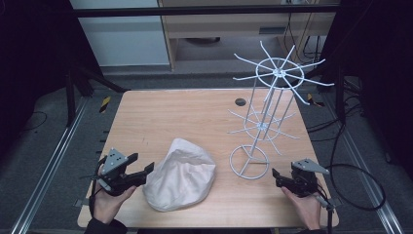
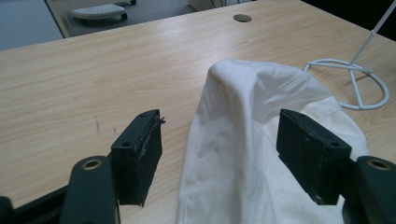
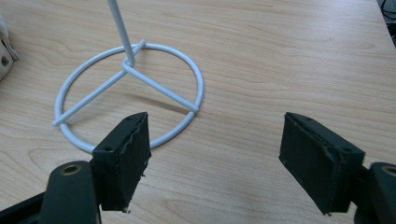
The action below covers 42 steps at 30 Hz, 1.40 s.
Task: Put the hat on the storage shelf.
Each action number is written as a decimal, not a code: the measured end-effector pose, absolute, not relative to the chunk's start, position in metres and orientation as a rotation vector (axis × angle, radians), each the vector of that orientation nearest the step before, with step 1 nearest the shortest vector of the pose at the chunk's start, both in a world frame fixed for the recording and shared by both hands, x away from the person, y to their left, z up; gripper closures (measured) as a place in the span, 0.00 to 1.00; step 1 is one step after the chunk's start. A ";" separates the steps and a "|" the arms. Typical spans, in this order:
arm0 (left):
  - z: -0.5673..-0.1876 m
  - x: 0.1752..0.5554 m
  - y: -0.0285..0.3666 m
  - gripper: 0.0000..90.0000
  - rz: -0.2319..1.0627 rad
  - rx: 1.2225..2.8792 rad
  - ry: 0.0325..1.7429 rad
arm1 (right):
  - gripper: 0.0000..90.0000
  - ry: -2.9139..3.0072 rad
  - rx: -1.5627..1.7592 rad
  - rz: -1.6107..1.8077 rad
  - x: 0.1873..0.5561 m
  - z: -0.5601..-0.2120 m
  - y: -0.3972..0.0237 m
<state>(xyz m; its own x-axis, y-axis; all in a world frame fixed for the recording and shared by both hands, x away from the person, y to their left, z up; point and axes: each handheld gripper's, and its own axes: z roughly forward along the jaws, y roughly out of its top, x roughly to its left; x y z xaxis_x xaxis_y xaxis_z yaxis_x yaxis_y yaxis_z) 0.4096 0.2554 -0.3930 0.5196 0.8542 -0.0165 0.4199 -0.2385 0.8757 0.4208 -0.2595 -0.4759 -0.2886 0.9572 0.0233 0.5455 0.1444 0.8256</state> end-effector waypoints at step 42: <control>-0.403 0.457 0.204 0.44 0.539 2.129 0.983 | 0.32 1.931 1.408 1.010 0.419 -0.476 -0.256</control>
<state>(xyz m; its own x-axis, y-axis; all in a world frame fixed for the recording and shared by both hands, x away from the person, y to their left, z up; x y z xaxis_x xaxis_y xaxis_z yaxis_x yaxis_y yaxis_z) 0.4569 0.2036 -0.4032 0.6217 0.7800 0.0711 0.4793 -0.4506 0.7531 0.4191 -0.2565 -0.4761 -0.3081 0.9513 0.0044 0.5464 0.1732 0.8194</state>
